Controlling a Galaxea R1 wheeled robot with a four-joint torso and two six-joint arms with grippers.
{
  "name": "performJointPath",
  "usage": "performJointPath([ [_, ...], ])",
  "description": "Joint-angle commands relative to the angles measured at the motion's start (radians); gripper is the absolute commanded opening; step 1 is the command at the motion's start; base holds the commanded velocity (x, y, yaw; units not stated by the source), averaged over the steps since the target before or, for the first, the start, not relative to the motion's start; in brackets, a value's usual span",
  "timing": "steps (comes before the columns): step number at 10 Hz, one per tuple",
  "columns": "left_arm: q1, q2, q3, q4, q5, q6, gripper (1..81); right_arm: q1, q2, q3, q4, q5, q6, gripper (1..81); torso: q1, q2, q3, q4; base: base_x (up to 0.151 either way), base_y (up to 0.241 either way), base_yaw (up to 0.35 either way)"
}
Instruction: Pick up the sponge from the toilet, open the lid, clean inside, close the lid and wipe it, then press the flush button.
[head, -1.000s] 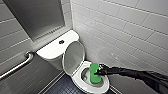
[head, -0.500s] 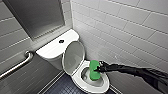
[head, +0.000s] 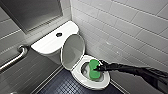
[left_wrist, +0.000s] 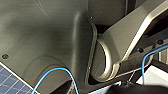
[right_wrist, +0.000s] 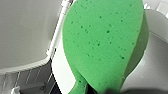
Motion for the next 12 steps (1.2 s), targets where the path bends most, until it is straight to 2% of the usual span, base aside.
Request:
performJointPath([
  [1, 0.026, -0.001, 0.017, -0.003, 0.078, -0.001, 81.1, 0.156, 0.007, 0.016, 0.032, -0.038, 0.003, 1.0, 0.000, 0.000, 0.001, 0.000, 0.000, 0.000, 0.000],
  [5, 0.026, -0.001, 0.015, -0.005, 0.078, -0.001, 81.1, 0.180, 0.104, -0.094, 0.023, -0.050, -0.007, 1.0, 0.000, 0.000, -0.007, 0.000, 0.000, 0.000, 0.000],
  [7, 0.027, 0.000, 0.015, -0.003, 0.078, -0.001, 81.1, 0.177, 0.118, -0.102, 0.013, -0.050, -0.008, 1.0, 0.000, 0.000, -0.007, 0.000, 0.000, 0.000, 0.000],
  [8, 0.027, 0.002, 0.015, -0.003, 0.079, -0.001, 81.1, 0.179, 0.115, -0.102, 0.013, -0.050, -0.008, 1.0, 0.065, -0.100, -0.007, 0.000, 0.000, 0.000, 0.000],
  [10, 0.027, 0.002, 0.015, -0.002, 0.079, -0.001, 81.1, 0.191, 0.115, -0.107, 0.012, -0.051, -0.008, 1.0, 0.072, -0.112, -0.007, 0.000, 0.000, 0.000, 0.000],
  [12, 0.027, 0.002, 0.015, -0.002, 0.079, -0.001, 81.1, 0.197, 0.116, -0.110, 0.004, -0.051, -0.008, 1.0, 0.106, -0.167, -0.007, 0.000, 0.000, 0.000, 0.000],
])
